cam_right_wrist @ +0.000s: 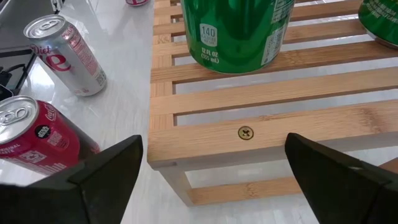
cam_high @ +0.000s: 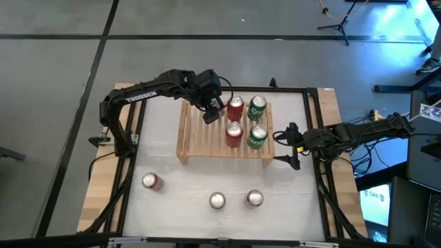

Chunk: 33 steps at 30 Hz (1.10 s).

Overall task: Place canned beverage on shelf
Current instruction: Put the left silver soda can on the shelf

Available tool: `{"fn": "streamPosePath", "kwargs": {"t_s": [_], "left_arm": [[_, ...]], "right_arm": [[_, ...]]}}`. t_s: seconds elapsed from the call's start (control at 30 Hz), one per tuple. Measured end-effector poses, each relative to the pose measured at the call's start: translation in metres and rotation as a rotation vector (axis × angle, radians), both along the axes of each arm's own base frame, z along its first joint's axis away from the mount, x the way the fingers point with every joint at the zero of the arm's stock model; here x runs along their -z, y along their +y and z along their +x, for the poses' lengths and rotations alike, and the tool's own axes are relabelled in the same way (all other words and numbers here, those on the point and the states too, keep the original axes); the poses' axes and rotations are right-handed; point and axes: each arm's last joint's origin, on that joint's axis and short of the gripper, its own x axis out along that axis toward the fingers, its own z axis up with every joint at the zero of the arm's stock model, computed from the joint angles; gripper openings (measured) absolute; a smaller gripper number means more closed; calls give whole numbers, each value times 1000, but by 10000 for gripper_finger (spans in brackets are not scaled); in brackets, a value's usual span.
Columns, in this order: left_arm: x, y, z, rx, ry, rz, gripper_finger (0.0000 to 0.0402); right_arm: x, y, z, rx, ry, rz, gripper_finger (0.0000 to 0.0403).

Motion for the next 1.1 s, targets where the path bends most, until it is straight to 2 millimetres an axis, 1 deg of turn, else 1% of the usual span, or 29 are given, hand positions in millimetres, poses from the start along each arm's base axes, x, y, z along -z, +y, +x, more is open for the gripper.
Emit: {"fn": "streamPosePath", "kwargs": {"t_s": [0.13,0.23,0.73,0.9,1.1], "left_arm": [[0,0,0,0,-1,0,321],[0,0,0,0,-3,1,330],[0,0,0,-1,-3,2,335],[-5,0,-3,-2,-7,3,336],[-9,1,-1,-3,-46,17,336]], "right_arm": [[0,0,0,0,0,0,392],[0,0,0,0,0,0,392],[0,0,0,-1,0,0,392],[0,0,0,0,0,0,392],[0,0,0,-1,0,0,392]]}}
